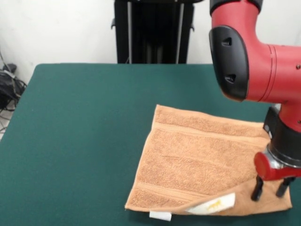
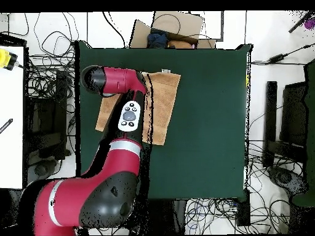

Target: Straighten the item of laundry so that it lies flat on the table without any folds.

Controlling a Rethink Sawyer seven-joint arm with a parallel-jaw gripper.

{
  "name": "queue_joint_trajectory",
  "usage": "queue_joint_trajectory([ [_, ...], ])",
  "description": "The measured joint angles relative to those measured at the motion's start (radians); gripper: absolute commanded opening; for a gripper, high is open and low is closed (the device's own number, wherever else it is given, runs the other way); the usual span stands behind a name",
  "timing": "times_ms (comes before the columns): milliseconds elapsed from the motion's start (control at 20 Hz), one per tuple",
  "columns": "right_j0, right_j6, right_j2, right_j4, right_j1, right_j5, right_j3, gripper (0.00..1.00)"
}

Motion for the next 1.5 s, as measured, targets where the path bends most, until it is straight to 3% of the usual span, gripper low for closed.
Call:
queue_joint_trajectory([
  [150, 0.000, 0.000, 0.000, -0.001, -0.001, 0.066, -0.002, 1.00],
  [750, 0.000, 0.000, -0.001, -0.002, 0.012, 0.136, -0.049, 1.00],
  [1150, 0.012, 0.000, -0.040, -0.005, 0.027, 0.298, -0.077, 1.00],
  [1500, 0.033, 0.000, -0.081, -0.075, 0.038, 0.323, -0.096, 1.00],
])
